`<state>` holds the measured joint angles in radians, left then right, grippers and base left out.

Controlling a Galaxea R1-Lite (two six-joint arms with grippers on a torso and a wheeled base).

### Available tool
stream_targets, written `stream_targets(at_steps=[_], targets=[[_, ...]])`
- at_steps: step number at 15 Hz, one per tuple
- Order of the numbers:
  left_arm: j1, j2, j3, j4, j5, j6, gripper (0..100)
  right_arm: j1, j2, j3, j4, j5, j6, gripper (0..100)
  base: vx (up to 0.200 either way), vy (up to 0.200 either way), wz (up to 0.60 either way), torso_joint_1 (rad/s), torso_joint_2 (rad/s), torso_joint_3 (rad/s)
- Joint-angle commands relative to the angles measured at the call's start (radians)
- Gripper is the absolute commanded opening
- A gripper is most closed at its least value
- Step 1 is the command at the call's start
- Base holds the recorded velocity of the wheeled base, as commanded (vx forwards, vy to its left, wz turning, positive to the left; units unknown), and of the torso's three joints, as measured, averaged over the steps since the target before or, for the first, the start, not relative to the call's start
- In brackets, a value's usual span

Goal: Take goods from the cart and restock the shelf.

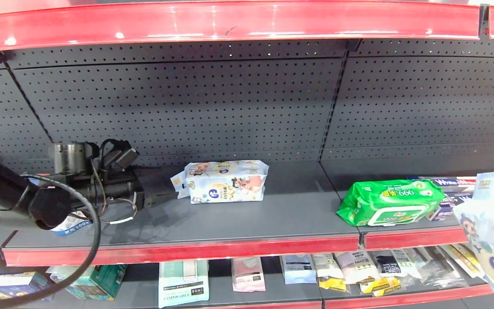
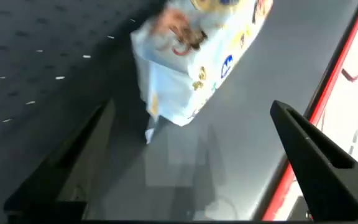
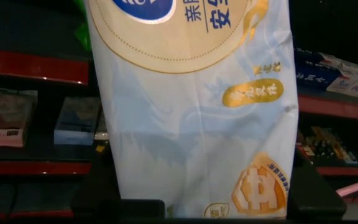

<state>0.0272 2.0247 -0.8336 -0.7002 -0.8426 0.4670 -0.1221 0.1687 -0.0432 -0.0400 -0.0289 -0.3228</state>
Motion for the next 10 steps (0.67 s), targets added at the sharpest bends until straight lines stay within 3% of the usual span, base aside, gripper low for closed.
stream_targets(at_steps=[1, 7, 10], targets=[[-0.010, 0.109, -0.058, 0.005, -0.021, 0.032, 100, -0.001, -0.009, 0.014, 0.000, 0.000, 0.001, 0, 0.000, 0.000, 0.00, 0.000, 0.00, 0.000], [-0.059, 0.206, -0.222, 0.010, -0.059, 0.030, 100, -0.017, -0.014, 0.013, 0.000, -0.006, -0.015, 0, 0.000, 0.000, 0.00, 0.000, 0.00, 0.000], [-0.075, 0.236, -0.257, 0.008, -0.064, 0.024, 100, -0.017, -0.012, 0.013, 0.000, -0.006, -0.016, 0, 0.000, 0.000, 0.00, 0.000, 0.00, 0.000]])
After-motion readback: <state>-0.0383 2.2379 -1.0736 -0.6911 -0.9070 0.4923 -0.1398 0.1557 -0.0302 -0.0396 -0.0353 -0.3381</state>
